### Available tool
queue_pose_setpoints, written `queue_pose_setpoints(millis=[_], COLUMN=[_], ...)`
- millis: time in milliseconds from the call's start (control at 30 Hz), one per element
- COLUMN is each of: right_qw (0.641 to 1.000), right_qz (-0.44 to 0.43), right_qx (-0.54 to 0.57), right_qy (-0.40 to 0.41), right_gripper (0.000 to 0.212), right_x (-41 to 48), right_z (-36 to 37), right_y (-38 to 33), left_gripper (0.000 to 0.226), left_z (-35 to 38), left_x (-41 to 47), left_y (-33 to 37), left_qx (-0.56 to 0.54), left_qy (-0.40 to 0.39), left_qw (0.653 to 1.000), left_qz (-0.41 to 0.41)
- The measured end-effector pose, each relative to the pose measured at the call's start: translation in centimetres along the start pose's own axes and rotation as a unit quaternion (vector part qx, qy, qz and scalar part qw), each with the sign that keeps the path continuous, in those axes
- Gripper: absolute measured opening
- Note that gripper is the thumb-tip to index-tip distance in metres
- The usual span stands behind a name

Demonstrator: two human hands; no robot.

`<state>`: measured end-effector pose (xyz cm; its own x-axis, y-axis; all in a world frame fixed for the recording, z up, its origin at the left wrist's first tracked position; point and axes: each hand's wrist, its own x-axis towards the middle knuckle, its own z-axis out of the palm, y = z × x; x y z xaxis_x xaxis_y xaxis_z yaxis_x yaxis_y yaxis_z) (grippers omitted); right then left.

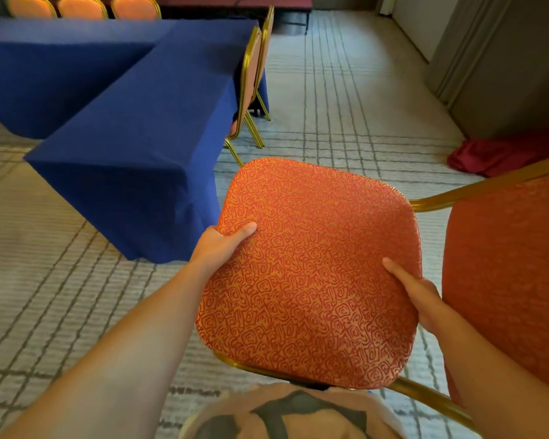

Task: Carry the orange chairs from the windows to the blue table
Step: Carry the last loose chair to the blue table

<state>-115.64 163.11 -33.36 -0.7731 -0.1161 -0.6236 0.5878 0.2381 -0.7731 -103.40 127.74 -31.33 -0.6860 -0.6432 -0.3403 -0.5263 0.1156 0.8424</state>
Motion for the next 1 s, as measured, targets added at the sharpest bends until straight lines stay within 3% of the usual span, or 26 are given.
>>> queue_pose_setpoints(millis=[267,667,1000], right_qw=[0.999,0.997,0.997], right_qz=[-0.005,0.043,0.073], right_qx=[-0.026,-0.049,-0.025], right_qy=[-0.020,-0.039,0.021], right_gripper=[0.064,0.061,0.047], right_x=[15.1,33.1,47.1], right_z=[3.8,12.5,23.0], right_y=[-14.4,-26.1,-35.6], left_gripper=[0.096,0.099,0.102], left_z=[2.4,2.9,1.4], left_x=[17.4,37.9,59.9], left_y=[7.8,12.4,15.9], left_qx=[-0.013,0.018,0.025], left_qy=[0.021,0.038,0.004], left_qw=[0.999,0.996,0.994], left_qz=[-0.029,-0.078,-0.108])
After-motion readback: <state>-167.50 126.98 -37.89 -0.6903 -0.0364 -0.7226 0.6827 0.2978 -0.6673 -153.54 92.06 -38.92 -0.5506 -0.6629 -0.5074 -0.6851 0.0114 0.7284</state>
